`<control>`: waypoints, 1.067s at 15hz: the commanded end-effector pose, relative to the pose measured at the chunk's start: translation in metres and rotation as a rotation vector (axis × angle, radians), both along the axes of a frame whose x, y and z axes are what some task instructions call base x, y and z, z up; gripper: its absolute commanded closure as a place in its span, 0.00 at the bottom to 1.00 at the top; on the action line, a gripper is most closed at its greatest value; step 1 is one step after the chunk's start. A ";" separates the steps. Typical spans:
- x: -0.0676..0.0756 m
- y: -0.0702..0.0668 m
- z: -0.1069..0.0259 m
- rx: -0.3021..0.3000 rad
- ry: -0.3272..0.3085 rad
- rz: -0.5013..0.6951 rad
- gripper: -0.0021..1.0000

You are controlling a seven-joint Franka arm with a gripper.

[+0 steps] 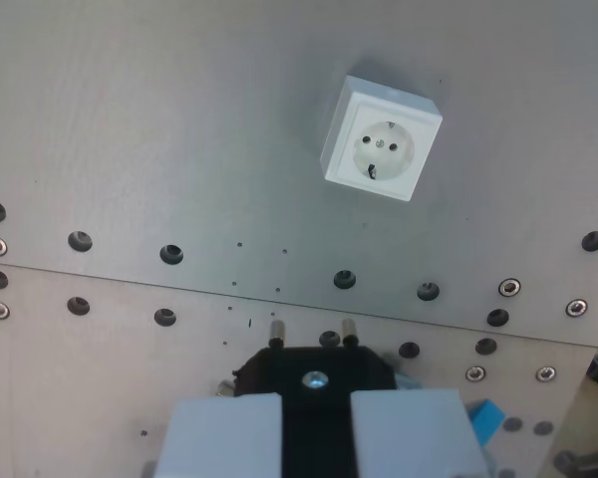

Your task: Move above the white socket

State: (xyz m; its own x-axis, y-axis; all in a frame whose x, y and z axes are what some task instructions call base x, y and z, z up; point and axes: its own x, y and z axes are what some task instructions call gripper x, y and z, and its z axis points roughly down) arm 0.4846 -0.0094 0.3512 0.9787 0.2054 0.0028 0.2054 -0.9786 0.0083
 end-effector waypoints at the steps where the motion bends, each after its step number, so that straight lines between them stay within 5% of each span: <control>1: 0.000 0.000 0.000 0.000 -0.001 0.000 1.00; 16: -0.002 -0.004 -0.014 -0.003 -0.033 -0.044 1.00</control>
State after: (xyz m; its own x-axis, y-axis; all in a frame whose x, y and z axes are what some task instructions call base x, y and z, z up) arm 0.4844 -0.0112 0.3427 0.9801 0.1984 -0.0106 0.1985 -0.9801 0.0051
